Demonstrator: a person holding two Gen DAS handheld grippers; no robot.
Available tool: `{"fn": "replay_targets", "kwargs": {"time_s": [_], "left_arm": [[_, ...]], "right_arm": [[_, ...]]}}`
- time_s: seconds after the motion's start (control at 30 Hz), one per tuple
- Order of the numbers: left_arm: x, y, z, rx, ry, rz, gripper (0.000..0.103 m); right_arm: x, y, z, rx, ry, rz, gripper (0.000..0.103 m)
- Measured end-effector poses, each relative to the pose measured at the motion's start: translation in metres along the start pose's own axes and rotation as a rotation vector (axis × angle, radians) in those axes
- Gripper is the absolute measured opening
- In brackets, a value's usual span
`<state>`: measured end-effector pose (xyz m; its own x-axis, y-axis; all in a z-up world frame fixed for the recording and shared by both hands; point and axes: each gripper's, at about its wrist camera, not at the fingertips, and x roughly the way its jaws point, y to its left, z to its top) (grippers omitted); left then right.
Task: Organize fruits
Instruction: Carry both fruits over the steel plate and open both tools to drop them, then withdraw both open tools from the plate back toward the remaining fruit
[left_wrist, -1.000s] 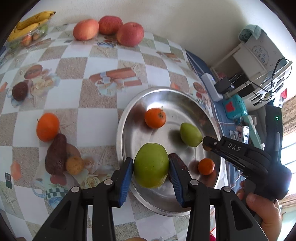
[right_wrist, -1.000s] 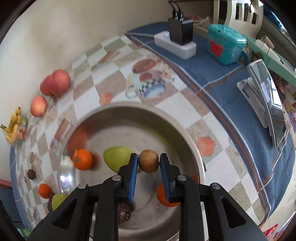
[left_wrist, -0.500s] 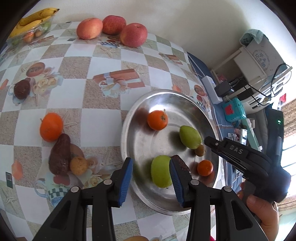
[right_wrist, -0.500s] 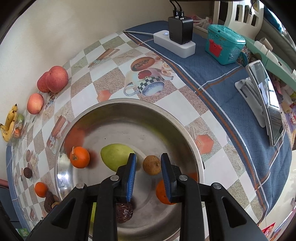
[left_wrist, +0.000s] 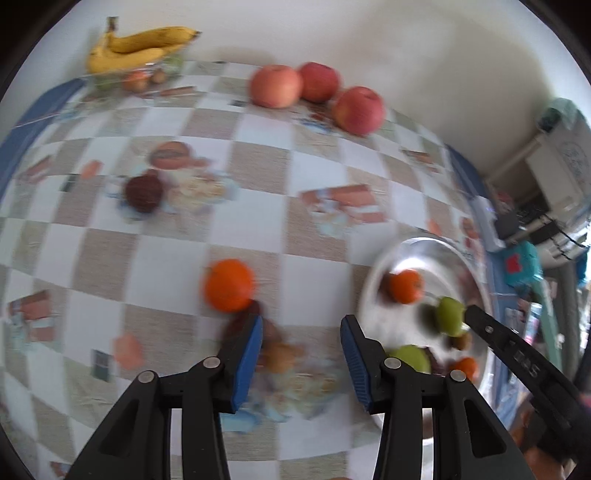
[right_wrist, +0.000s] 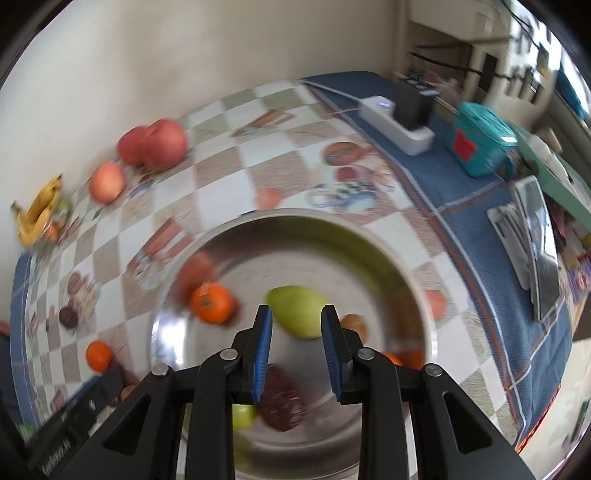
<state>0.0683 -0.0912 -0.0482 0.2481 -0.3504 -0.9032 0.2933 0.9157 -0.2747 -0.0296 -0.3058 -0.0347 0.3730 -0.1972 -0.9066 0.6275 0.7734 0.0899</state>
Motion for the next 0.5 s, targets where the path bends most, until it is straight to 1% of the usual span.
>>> {"fn": "replay_targets", "kwargs": {"time_s": [0.07, 0.17, 0.33, 0.43, 0.5], "left_arm": [[-0.002, 0.011, 0.002, -0.022, -0.007, 0.029, 0.048], [-0.007, 0.031, 0.006, -0.066, -0.018, 0.045, 0.048], [-0.02, 0.056, 0.012, -0.104, -0.042, 0.092, 0.049], [-0.031, 0.074, 0.017, -0.14, -0.065, 0.098, 0.053], [-0.037, 0.085, 0.019, -0.166, -0.081, 0.104, 0.055]], "right_arm": [[0.0, 0.016, -0.003, -0.046, 0.004, 0.025, 0.028], [-0.003, 0.037, -0.007, -0.09, 0.008, 0.07, 0.028], [-0.012, 0.074, -0.015, -0.164, 0.004, 0.139, 0.028], [-0.017, 0.091, -0.021, -0.203, 0.0, 0.161, 0.028], [-0.02, 0.102, -0.024, -0.23, -0.006, 0.168, 0.028]]}}
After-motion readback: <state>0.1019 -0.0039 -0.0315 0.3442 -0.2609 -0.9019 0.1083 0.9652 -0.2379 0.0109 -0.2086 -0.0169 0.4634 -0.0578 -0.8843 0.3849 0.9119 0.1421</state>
